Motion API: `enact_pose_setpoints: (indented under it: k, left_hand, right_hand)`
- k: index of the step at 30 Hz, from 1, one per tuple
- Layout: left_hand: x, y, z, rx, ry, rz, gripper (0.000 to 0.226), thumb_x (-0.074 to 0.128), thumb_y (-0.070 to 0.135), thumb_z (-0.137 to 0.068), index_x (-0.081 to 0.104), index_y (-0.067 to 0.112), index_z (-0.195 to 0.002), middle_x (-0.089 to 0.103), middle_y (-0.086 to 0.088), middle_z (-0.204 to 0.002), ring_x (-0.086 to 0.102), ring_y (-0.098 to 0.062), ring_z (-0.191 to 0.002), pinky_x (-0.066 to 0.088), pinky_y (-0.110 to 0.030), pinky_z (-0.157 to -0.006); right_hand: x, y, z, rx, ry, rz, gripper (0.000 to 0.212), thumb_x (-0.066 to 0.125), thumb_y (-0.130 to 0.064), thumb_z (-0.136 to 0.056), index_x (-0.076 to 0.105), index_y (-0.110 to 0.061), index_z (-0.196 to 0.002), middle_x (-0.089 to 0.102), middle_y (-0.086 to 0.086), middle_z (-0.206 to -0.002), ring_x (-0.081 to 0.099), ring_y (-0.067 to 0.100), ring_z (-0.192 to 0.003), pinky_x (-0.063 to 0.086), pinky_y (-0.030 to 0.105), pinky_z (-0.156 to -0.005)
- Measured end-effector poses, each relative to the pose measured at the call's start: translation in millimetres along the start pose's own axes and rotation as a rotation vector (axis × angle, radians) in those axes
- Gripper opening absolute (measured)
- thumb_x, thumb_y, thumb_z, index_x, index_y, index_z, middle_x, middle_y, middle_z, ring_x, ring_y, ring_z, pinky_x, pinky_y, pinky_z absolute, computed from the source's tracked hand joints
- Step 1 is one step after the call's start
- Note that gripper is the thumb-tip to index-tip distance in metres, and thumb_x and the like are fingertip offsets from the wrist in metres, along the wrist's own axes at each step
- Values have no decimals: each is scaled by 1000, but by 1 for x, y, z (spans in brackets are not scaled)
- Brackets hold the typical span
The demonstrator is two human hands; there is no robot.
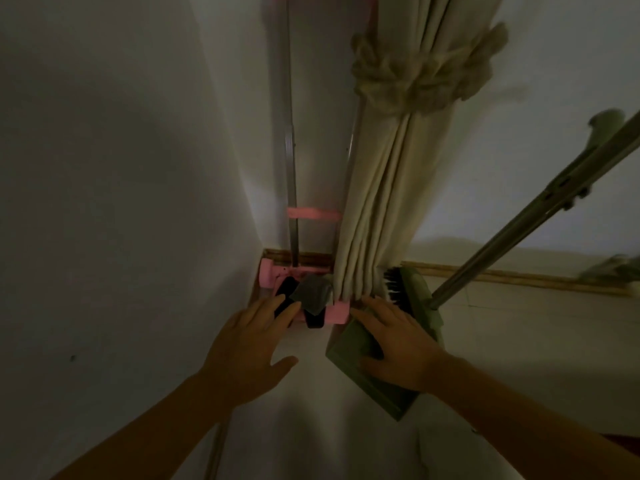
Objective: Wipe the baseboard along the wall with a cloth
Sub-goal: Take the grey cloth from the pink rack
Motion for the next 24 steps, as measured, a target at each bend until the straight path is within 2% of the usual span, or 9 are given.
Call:
enact_pose_setpoints:
  k: [3, 7, 14, 18, 24]
  left_hand:
    - [26, -10, -10, 21, 39, -11, 75, 40, 63, -78, 27, 29, -143, 45, -5, -142, 49, -30, -125, 48, -47, -92]
    - [64, -22, -26, 47, 128, -5, 69, 44, 56, -77, 36, 26, -138, 52, -5, -136, 54, -27, -118, 53, -45, -84]
    - [160, -57, -50, 64, 190, -11, 71, 46, 56, -77, 34, 25, -140, 48, -6, -139, 38, -21, -124, 44, -44, -95]
    - [208, -76, -61, 56, 172, -16, 73, 47, 56, -77, 30, 28, -142, 45, -4, -141, 46, -25, -124, 44, -43, -95]
    - [267, -96, -83, 34, 132, -18, 78, 53, 56, -76, 27, 30, -145, 36, 1, -148, 39, -24, -131, 42, -43, -99]
  right_hand:
    - [30, 9, -23, -4, 6, -39, 85, 59, -50, -85, 9, -32, -151, 2, -4, -160, 3, 21, -147, 12, 45, -120]
    - [63, 13, -54, -50, 90, -70, 77, 58, -47, -87, 17, -31, -150, 9, -4, -160, 10, 19, -146, 11, 36, -119]
    - [134, 39, -111, -86, 162, -40, 74, 57, -48, -86, 23, -29, -150, 15, -2, -159, 15, 19, -146, 12, 34, -119]
    - [166, 57, -133, -96, 196, -25, 77, 58, -47, -83, 25, -28, -149, 17, -1, -159, 15, 20, -145, 4, 26, -110]
    - [200, 82, -154, -101, 231, -5, 73, 59, -45, -81, 32, -25, -146, 27, 2, -155, 26, 22, -142, 9, 25, -108]
Point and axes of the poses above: each hand's wrist, its own z-axis away from the middle knuckle, its own x-axis out of the palm, y = z × x, the point moved 10 cm from there along -z, towards the middle knuckle
